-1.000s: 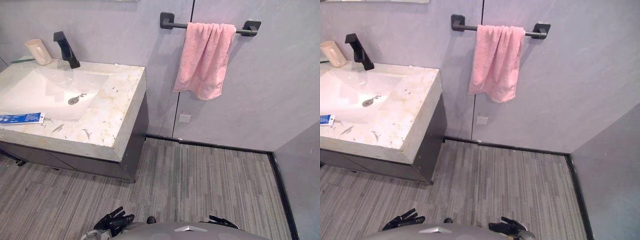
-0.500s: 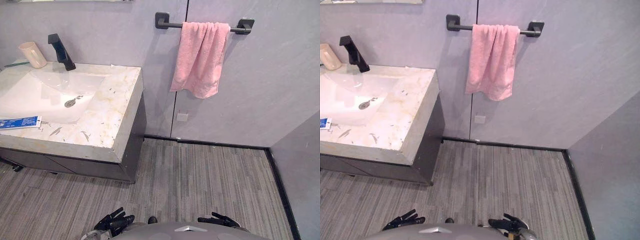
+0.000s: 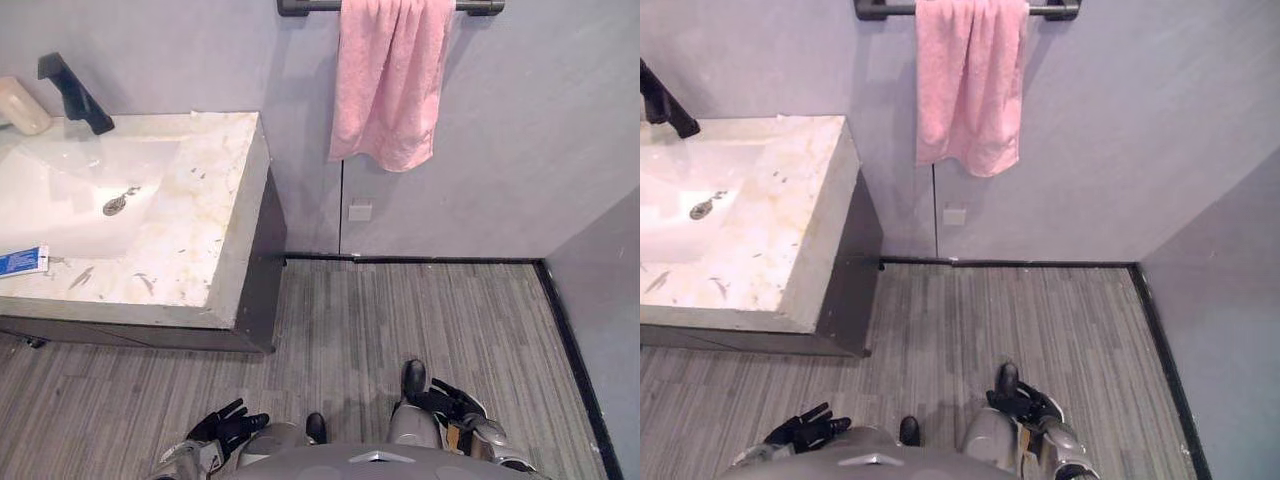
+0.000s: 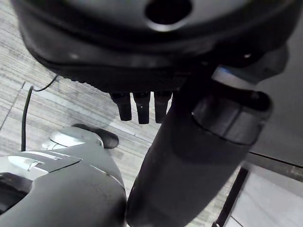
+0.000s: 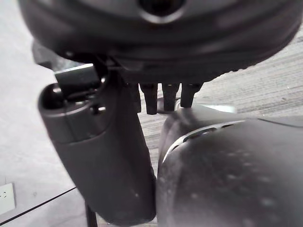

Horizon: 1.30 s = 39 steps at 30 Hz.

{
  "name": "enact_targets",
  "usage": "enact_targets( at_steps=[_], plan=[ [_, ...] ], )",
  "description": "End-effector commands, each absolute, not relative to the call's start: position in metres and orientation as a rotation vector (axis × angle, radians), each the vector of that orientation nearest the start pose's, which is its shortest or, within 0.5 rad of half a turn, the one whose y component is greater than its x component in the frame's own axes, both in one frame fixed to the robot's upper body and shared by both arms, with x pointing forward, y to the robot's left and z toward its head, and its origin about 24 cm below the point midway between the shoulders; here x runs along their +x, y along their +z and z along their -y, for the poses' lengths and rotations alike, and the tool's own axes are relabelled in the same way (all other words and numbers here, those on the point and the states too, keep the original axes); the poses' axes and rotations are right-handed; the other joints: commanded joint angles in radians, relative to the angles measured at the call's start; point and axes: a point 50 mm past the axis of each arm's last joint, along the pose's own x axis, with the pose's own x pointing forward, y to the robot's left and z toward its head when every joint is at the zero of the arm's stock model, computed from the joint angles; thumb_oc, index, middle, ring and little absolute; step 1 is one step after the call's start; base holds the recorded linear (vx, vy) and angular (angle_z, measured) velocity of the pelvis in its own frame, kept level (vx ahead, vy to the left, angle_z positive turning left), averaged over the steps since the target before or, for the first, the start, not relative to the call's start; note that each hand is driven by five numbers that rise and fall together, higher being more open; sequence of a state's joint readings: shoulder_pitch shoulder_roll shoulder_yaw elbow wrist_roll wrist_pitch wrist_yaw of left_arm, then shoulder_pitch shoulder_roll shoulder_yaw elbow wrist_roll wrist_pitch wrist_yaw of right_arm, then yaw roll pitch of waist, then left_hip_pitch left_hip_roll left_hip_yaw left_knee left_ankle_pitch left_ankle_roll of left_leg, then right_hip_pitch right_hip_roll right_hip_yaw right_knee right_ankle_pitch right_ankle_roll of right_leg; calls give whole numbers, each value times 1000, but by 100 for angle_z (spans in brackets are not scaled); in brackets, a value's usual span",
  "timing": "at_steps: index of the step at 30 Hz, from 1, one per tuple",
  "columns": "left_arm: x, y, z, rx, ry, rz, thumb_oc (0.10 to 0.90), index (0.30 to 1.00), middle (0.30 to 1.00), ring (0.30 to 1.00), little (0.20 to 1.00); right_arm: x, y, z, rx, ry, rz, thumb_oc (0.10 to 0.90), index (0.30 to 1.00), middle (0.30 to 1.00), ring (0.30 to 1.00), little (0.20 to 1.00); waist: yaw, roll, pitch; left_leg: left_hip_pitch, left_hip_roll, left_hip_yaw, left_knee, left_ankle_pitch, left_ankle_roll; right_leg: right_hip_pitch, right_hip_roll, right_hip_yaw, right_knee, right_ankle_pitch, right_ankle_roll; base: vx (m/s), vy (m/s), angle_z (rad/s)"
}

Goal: Organize the bathroom.

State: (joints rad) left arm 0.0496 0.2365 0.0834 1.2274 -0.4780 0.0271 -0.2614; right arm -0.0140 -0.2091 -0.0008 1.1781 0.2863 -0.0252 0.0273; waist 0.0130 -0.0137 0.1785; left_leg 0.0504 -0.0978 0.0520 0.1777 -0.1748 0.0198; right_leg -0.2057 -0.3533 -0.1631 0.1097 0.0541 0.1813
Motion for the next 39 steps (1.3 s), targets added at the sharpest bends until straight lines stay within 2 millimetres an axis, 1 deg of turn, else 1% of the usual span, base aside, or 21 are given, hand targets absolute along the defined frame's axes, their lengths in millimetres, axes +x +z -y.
enact_targets(
  at_steps=[1, 2, 4, 6, 9, 11, 12, 13, 14, 15, 16, 17, 19, 21, 22, 24, 26, 29, 33, 37, 39],
  plan=[
    [20, -167, -239, -404, 293, -1301, 800, 900, 900, 900, 900, 46, -170, 225, 25, -204, -1325, 800, 900, 900, 900, 900, 10, -1, -16, 27, 96, 52, 136, -138, -53, 22, 3, -41, 54, 75, 44, 358, -297, 0],
    [16, -167, -240, -410, 305, -1305, 800, 900, 900, 900, 900, 48, -170, 226, 1, -188, -1322, 800, 900, 900, 900, 900, 14, 2, -24, 40, 128, 61, 129, -113, -63, 26, 19, -70, 76, 41, 39, 332, -286, -23],
    [12, -167, -240, -421, 324, -1308, 800, 900, 900, 900, 900, 48, -170, 227, -25, -186, -1327, 800, 900, 900, 900, 900, 18, 5, -32, 53, 150, 61, 115, -84, -71, 30, 34, -92, 87, 20, 30, 278, -257, -16],
    [12, -166, -241, -411, 302, -1315, 800, 900, 900, 900, 900, 52, -168, 233, -37, -207, -1304, 800, 900, 900, 900, 900, 25, 13, -50, 61, 184, 30, 95, -1, -94, 38, 77, -106, 91, -15, -1, 275, -292, 1],
    [12, -166, -240, -404, 277, -1309, 800, 900, 900, 900, 900, 58, -166, 237, -48, -220, -1281, 800, 900, 900, 900, 900, 25, 22, -67, 64, 210, 9, 98, 80, -118, 47, 116, -116, 83, -40, -33, 148, -195, 10],
    [19, -165, -240, -372, 221, -1279, 800, 900, 900, 900, 900, 62, -164, 243, -56, -232, -1259, 800, 900, 900, 900, 900, 22, 22, -83, 47, 250, 36, 163, 185, -143, 74, 155, -147, 53, -64, -77, 132, -247, 14],
    [20, -165, -240, -368, 212, -1273, 800, 900, 900, 900, 900, 63, -164, 243, -56, -233, -1257, 800, 900, 900, 900, 900, 21, 22, -84, 43, 255, 39, 171, 191, -145, 78, 159, -151, 49, -65, -81, 98, -252, 20],
    [29, -163, -241, -354, 179, -1244, 800, 900, 900, 900, 900, 63, -162, 247, -52, -249, -1247, 800, 900, 900, 900, 900, 20, 14, -83, -9, 285, 82, 241, 228, -145, 105, 171, -170, 27, -78, -106, 137, -252, 21],
    [38, -161, -242, -320, 147, -1225, 800, 900, 900, 900, 900, 62, -161, 249, -48, -268, -1242, 800, 900, 900, 900, 900, 20, 13, -79, -42, 314, 127, 295, 202, -148, 132, 181, -183, 19, -99, -113, 151, -273, 36],
    [45, -160, -243, -295, 119, -1208, 800, 900, 900, 900, 900, 63, -161, 252, -47, -281, -1236, 800, 900, 900, 900, 900, 23, 13, -73, -67, 321, 146, 304, 186, -144, 148, 187, -191, 14, -107, -119, 88, -178, 35],
    [55, -158, -244, -280, 98, -1182, 800, 900, 900, 900, 900, 67, -159, 255, -45, -302, -1227, 800, 900, 900, 900, 900, 28, 6, -64, -107, 294, 156, 284, 177, -121, 159, 182, -198, 3, -102, -126, 22, -92, 47],
    [58, -157, -243, -268, 86, -1168, 800, 900, 900, 900, 900, 69, -158, 256, -42, -312, -1222, 800, 900, 900, 900, 900, 33, 6, -59, -117, 272, 155, 265, 158, -112, 165, 182, -195, 1, -103, -121, 13, -46, 34],
    [70, -155, -239, -260, 70, -1120, 800, 900, 900, 900, 900, 78, -155, 261, -40, -329, -1196, 800, 900, 900, 900, 900, 51, 22, -39, -167, 196, 145, 146, 154, -105, 198, 212, -163, -31, -107, -107, 61, 12, 13],
    [76, -154, -237, -267, 79, -1091, 800, 900, 900, 900, 900, 82, -153, 265, -48, -328, -1180, 800, 900, 900, 900, 900, 62, 31, -37, -199, 167, 123, 51, 167, -106, 204, 228, -139, -56, -105, -98, 56, 25, -16],
    [78, -153, -237, -260, 81, -1073, 800, 900, 900, 900, 900, 83, -152, 266, -41, -331, -1167, 800, 900, 900, 900, 900, 65, 34, -29, -227, 158, 101, 53, 184, -104, 205, 239, -113, -53, -112, -100, 61, 11, -44],
    [82, -152, -239, -257, 113, -1064, 800, 900, 900, 900, 900, 80, -154, 262, -32, -325, -1173, 800, 900, 900, 900, 900, 55, 38, -41, -163, 160, 107, -42, 169, -103, 216, 238, -120, -71, -107, -90, 100, 28, -67],
    [84, -151, -242, -250, 117, -1059, 800, 900, 900, 900, 900, 73, -156, 260, -20, -327, -1186, 800, 900, 900, 900, 900, 47, 47, -46, -134, 157, 92, -84, 175, -105, 219, 239, -114, -70, -106, -86, 109, 47, -43],
    [83, -149, -246, -250, 140, -1036, 800, 900, 900, 900, 900, 62, -158, 259, -30, -315, -1213, 800, 900, 900, 900, 900, 38, 66, -47, -109, 154, 77, -113, 180, -113, 219, 236, -106, -62, -111, -85, 104, 59, -11],
    [85, -146, -251, -220, 152, -989, 800, 900, 900, 900, 900, 59, -159, 259, -14, -326, -1215, 800, 900, 900, 900, 900, 40, 78, -40, -111, 148, 71, -109, 178, -117, 219, 229, -103, -63, -112, -84, 51, 51, 3],
    [107, -129, -267, -124, 163, -860, 800, 900, 900, 900, 900, 61, -155, 264, 18, -359, -1178, 800, 900, 900, 900, 900, 42, 85, -35, -131, 147, 70, -97, 182, -118, 219, 223, -99, -68, -113, -84, 48, 33, 4],
    [127, -111, -279, 42, 115, -782, 800, 900, 900, 900, 900, 70, -150, 270, 28, -381, -1118, 800, 900, 900, 900, 900, 42, 91, -33, -146, 150, 72, -96, 191, -120, 207, 224, -96, -68, -109, -83, 0, 0, 0]
  ],
)
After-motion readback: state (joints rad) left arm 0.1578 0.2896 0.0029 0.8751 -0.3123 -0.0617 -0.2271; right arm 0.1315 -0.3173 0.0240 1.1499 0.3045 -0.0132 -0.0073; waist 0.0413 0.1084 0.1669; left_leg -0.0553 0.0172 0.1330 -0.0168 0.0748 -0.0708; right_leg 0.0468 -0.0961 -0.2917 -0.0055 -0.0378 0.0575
